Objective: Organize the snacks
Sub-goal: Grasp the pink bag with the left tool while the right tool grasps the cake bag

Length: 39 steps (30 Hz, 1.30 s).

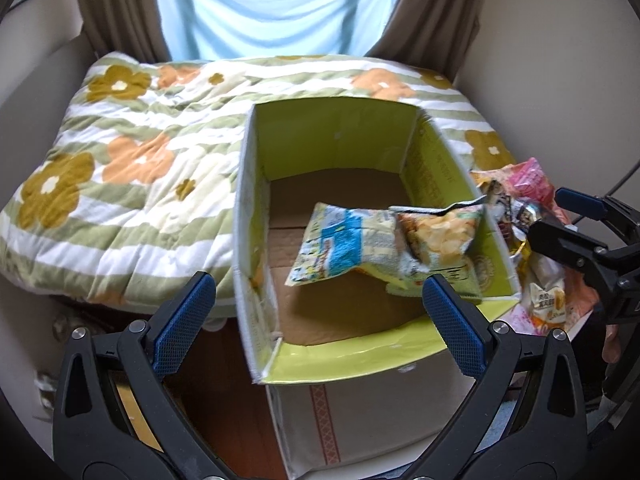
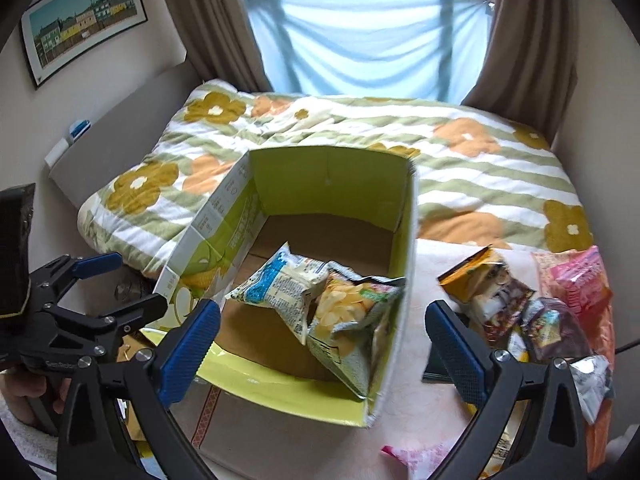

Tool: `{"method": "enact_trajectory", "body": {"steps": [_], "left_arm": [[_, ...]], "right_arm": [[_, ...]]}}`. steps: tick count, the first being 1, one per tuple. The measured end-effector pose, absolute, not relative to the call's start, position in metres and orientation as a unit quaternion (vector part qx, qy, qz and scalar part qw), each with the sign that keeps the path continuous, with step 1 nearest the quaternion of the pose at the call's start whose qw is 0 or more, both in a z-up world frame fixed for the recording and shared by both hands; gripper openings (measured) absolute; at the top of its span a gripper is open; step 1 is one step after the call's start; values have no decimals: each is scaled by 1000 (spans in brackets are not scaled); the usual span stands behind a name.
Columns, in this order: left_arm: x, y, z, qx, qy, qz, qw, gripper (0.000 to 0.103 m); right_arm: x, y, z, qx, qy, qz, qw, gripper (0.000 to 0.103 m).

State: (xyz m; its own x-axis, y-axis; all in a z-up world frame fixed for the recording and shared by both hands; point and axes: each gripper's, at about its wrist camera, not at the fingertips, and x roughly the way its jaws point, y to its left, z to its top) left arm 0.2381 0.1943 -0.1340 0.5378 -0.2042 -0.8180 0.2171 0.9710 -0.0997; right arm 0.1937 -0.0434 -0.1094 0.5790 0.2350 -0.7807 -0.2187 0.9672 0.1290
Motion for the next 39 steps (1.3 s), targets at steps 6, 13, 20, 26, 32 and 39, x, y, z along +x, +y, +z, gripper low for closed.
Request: {"method": "enact_trajectory", "body": {"steps": [6, 13, 20, 26, 32, 39], "left_arm": [[226, 165, -118, 12, 446, -145, 883, 103], [203, 112, -107, 5, 432, -144, 891, 103], [170, 47, -122, -16, 455, -125, 882, 103], [145, -6, -151, -27, 488, -106, 866, 103], [129, -43, -190, -47, 530, -80, 843, 103], [117, -65, -231, -51, 553, -85, 827, 103]], "right_arm": [[173, -77, -85, 10, 418, 97, 903, 102], [150, -138, -70, 1, 401, 79, 913, 102], [126, -208, -81, 12, 414, 88, 906, 102], [106, -258, -107, 20, 441, 79, 894, 102], [89, -291, -148, 62, 480, 79, 871, 102], [75, -304, -202, 104, 508, 81, 851, 102]]}}
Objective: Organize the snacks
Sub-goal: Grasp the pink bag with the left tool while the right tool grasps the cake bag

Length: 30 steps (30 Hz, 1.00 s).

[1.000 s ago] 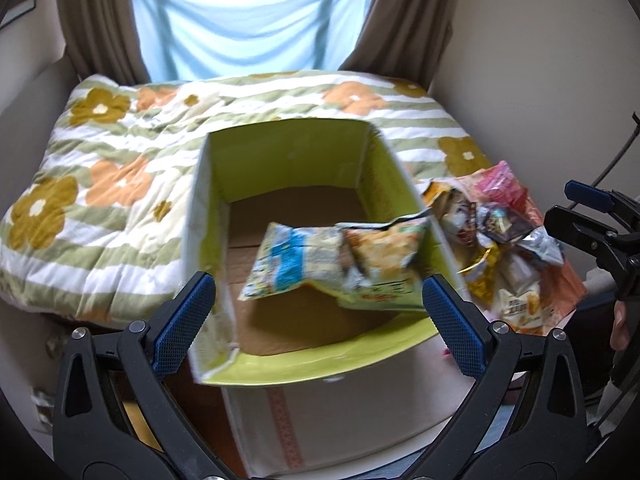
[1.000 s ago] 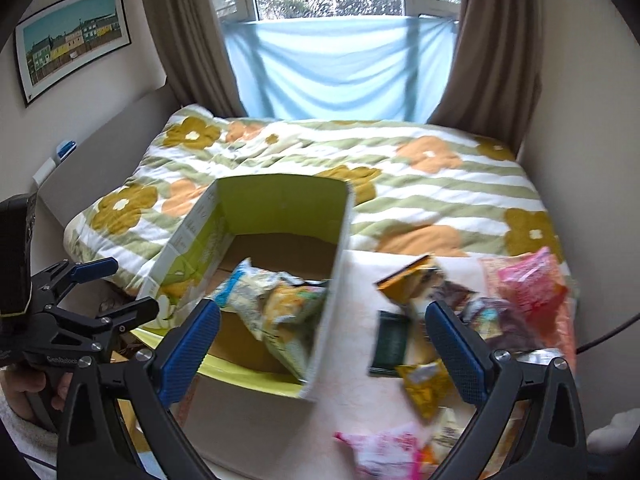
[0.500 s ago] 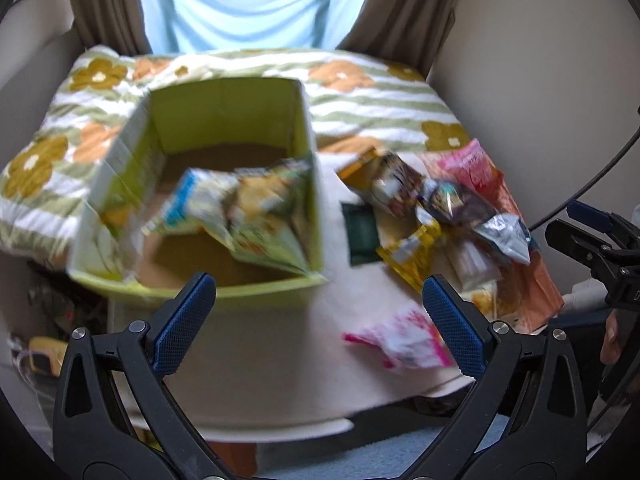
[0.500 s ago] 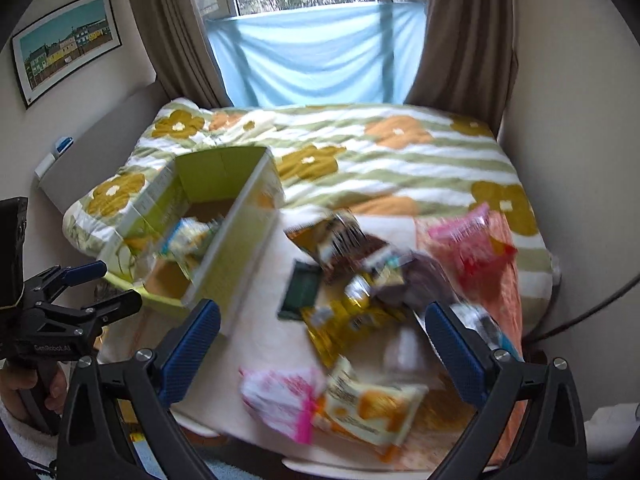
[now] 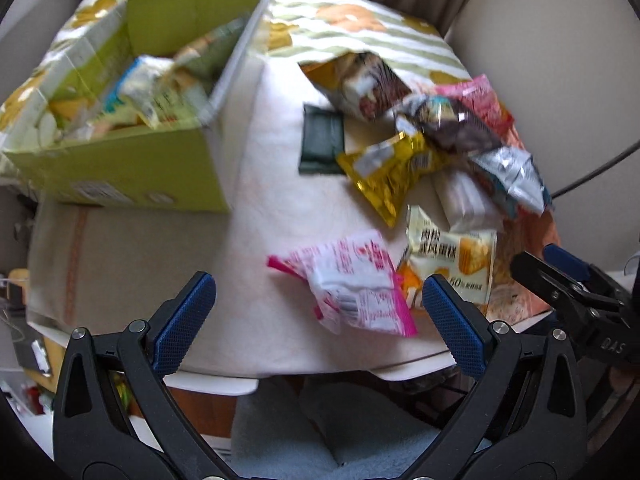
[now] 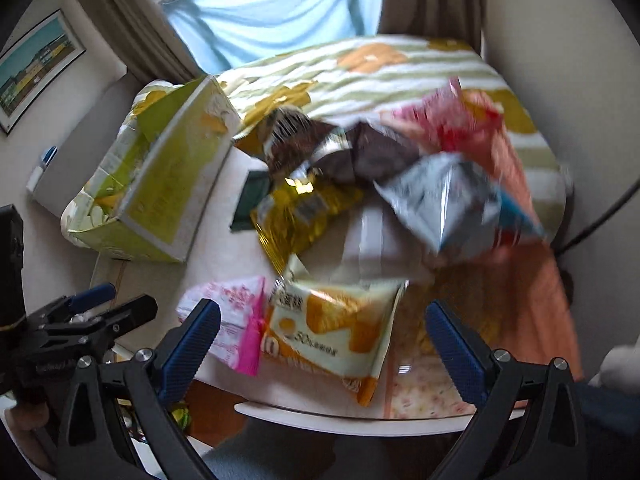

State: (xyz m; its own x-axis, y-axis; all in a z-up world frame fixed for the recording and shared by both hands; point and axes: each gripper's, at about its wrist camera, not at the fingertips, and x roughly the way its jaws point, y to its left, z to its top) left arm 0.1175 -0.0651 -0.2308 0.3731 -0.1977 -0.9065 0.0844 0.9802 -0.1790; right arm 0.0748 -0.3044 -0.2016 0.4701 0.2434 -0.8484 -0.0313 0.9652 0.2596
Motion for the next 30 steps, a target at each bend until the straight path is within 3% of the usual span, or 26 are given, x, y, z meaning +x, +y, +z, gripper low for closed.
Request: {"method": "enact_trajectory", "body": {"steps": [14, 17, 22, 26, 30], "left_arm": [[134, -88, -287, -35, 571, -145, 807, 99], [137, -87, -296, -44, 583, -151, 797, 91], [140, -86, -310, -43, 598, -165, 783, 67], [140, -86, -312, -38, 597, -168, 784, 64], [140, -85, -310, -25, 594, -172, 785, 52]], "right_arm": [[79, -311, -259, 189, 515, 37, 835, 102], [78, -312, -264, 203, 518, 35, 830, 102], [84, -308, -272, 200, 530, 26, 824, 102], [86, -306, -277, 194, 538, 22, 820, 102], [87, -304, -281, 194, 543, 18, 817, 102]]}}
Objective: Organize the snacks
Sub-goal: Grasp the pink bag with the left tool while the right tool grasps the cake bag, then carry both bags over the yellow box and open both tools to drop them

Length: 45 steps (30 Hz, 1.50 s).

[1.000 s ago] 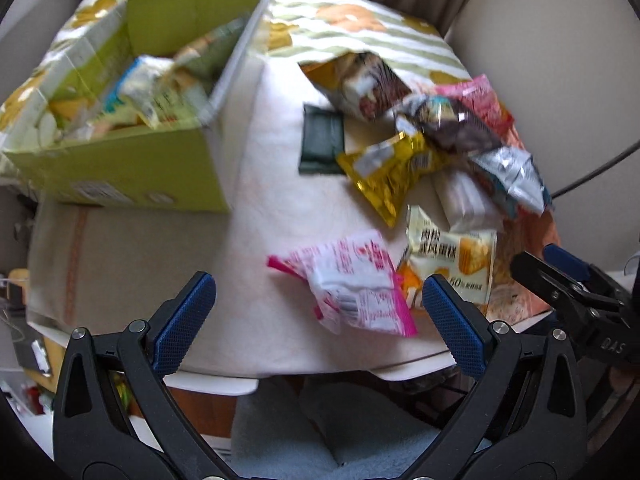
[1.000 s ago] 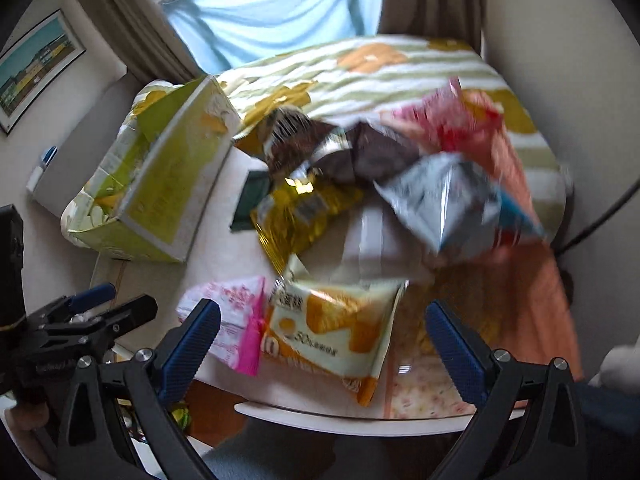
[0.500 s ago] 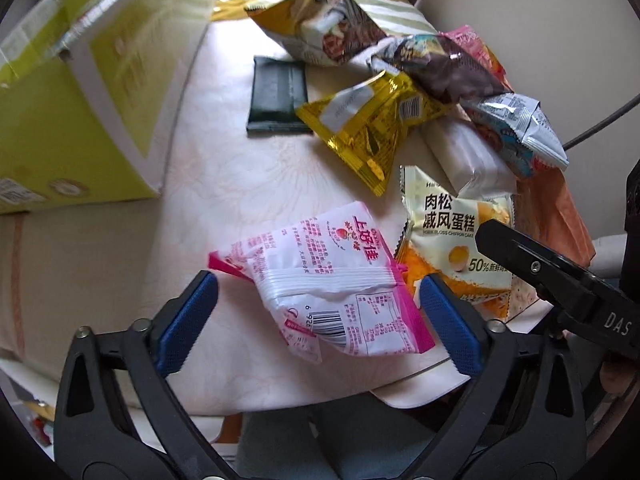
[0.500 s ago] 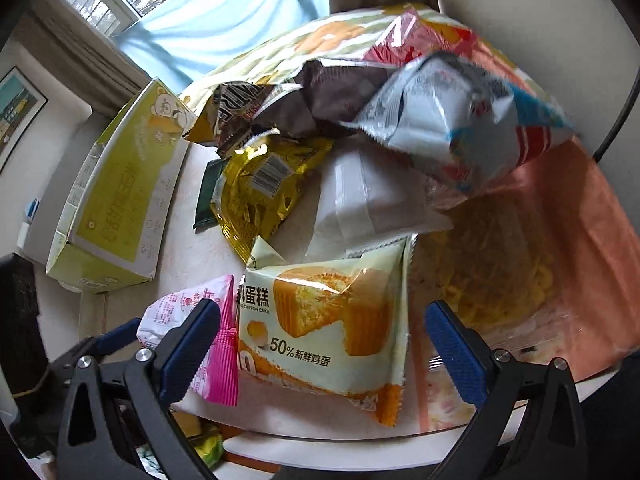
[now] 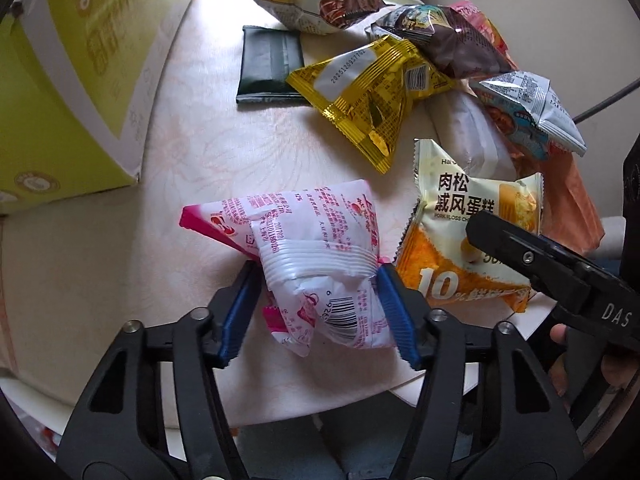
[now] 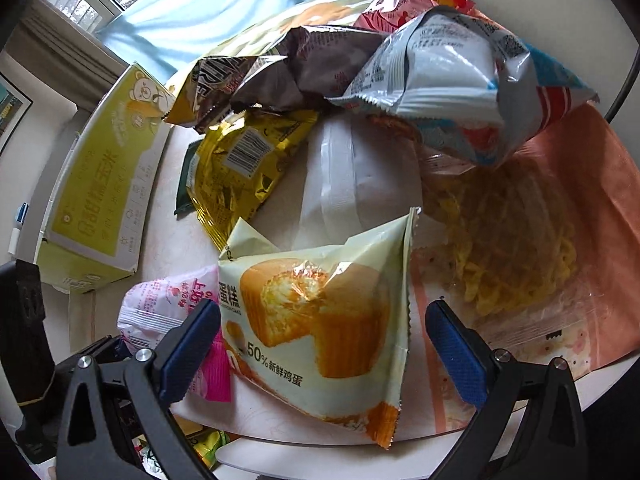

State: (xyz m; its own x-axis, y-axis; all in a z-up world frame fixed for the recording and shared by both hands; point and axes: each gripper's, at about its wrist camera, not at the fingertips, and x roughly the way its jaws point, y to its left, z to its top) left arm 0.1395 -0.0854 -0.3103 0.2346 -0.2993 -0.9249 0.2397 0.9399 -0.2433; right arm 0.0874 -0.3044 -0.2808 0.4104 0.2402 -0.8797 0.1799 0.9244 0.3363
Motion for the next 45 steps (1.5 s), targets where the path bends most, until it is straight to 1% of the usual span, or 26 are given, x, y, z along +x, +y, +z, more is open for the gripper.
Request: {"method": "enact_trajectory", "body": {"steps": [1, 4, 19, 22, 24, 29, 33, 37, 40, 45], "left_arm": [[142, -84, -310, -27, 593, -172, 786, 49], [146, -82, -307, -22, 590, -171, 789, 47], [149, -62, -301, -16, 592, -157, 790, 46], [147, -59, -300, -16, 593, -154, 791, 46], [146, -59, -299, -17, 592, -152, 791, 46], [142, -56, -292, -21, 587, -145, 797, 46], [138, -54, -279, -24, 577, -139, 804, 46], [134, -55, -263, -30, 564, -134, 814, 42], [134, -53, -258, -54, 564, -135, 813, 37], [128, -54, -246, -69, 544, -125, 827, 36]], "right_arm": [[87, -304, -281, 194, 543, 18, 817, 102], [86, -302, -281, 187, 545, 15, 817, 102], [98, -285, -293, 157, 553, 8, 818, 102], [100, -277, -293, 142, 554, 7, 820, 95], [101, -270, -292, 139, 552, 11, 822, 86], [99, -267, -286, 137, 547, 19, 826, 78], [98, -267, -275, 147, 541, 31, 828, 77], [96, -269, -257, 143, 527, 46, 836, 77], [95, -272, -242, 135, 518, 54, 843, 77], [94, -275, -225, 125, 500, 71, 854, 77]]}}
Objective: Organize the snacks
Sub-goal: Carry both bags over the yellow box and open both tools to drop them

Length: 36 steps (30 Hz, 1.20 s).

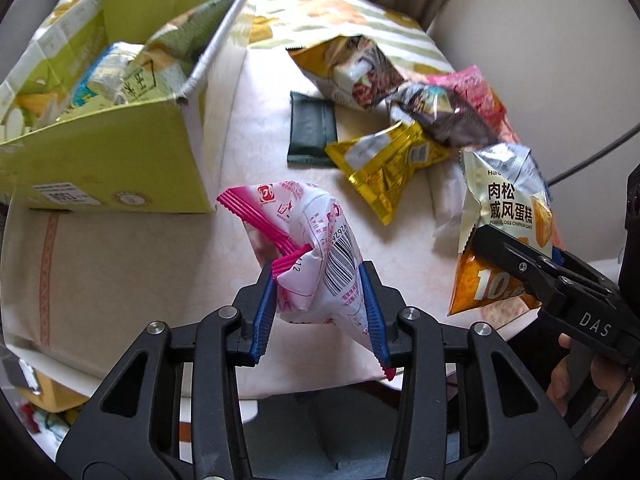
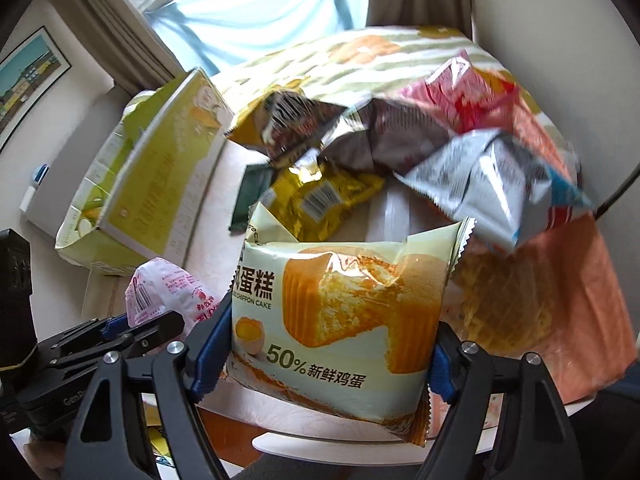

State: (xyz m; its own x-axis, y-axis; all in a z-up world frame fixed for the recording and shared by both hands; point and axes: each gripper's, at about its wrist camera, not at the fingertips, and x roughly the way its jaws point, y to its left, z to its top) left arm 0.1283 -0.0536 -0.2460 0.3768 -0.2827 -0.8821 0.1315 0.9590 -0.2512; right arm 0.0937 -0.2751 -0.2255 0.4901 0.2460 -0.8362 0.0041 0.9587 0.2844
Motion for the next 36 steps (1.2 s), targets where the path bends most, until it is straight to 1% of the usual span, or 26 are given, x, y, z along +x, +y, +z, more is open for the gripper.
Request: {"method": "enact_trajectory", "body": {"steps": [4, 11, 18, 22, 29, 36], "left_arm": [[121, -54, -233, -81, 530, -119, 836, 35], [112, -47, -180, -106, 476, -109, 866, 35], [125, -6, -117, -135, 403, -86, 901, 35], [146, 29, -99, -138, 381, -67, 912, 35], [193, 101, -96, -139, 390, -50, 909, 35], [249, 164, -117, -134, 428, -65, 891, 35]], "right_arm": [[90, -278, -212, 119, 489, 87, 859, 77], [88, -278, -168, 109, 456, 123, 875, 77], [118, -264, -111, 95, 418, 167, 888, 77], [142, -241, -87, 94, 406, 192, 888, 77], [182, -176, -77, 97, 403, 213, 885, 77], [226, -114, -87, 112, 420, 204, 877, 77]]}}
